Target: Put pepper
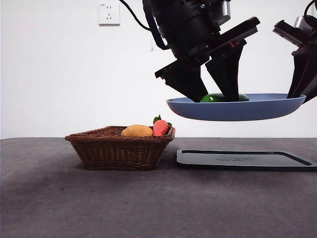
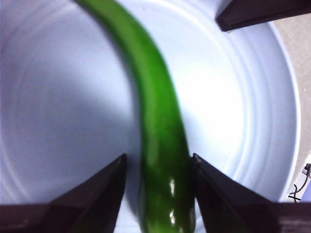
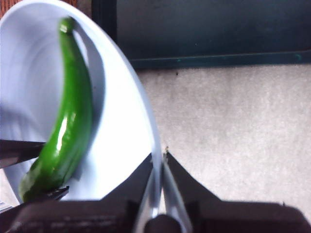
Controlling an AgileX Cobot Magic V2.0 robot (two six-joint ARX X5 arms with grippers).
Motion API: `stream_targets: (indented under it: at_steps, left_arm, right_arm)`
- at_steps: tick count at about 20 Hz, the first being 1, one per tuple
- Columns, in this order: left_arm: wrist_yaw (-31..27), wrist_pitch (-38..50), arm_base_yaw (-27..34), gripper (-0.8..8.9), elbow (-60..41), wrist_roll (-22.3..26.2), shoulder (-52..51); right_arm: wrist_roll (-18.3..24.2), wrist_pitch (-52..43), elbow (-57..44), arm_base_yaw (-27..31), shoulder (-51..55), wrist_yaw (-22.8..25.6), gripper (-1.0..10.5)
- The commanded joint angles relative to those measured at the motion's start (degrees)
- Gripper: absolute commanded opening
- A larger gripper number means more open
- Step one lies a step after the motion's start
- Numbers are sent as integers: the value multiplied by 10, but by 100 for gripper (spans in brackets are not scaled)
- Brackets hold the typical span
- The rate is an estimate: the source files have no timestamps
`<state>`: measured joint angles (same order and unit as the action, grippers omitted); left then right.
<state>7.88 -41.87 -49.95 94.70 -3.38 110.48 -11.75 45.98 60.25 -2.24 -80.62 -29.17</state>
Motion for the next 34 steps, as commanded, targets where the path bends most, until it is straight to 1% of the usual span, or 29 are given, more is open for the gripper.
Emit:
stream_targets:
  at_steps: [1,7,11,14,16,19,22,24,29,34]
  left_arm:
    - [0,-1,-7,248,10,6,7]
    - [-1,2,-6,248,10,11,-57]
    - [-3,-13,-5,248,10,22,-130]
    - [-4,-39,-1,247,10,33,-203]
    - [-4,-57,3,247,10,35,-253]
    - [-8,-78,10,247,10,36,-325]
    - [-41,-99,10,247,10,36,-387]
    - [-49,-112,10,247,10,35,-419]
    - [-49,-139,10,247,10,30,-463]
    - [-49,-150,10,247,10,29,-466]
  right_arm:
    - [-17,-1,10,-1,-4,-8,4]
    - [-55,1,10,0,-4,-2,4]
    - [-83,-16,10,4,-5,40,4]
    - [-112,-49,12,23,-23,40,4]
    - [-114,-54,25,38,-52,40,4]
    - [-116,-87,45,52,-106,40,4]
    - [-116,-113,79,53,-172,40,4]
    - [-116,-125,102,53,-212,39,4]
    - [-118,-161,122,53,-271,38,4]
    - [-115,-172,122,53,-286,43,4]
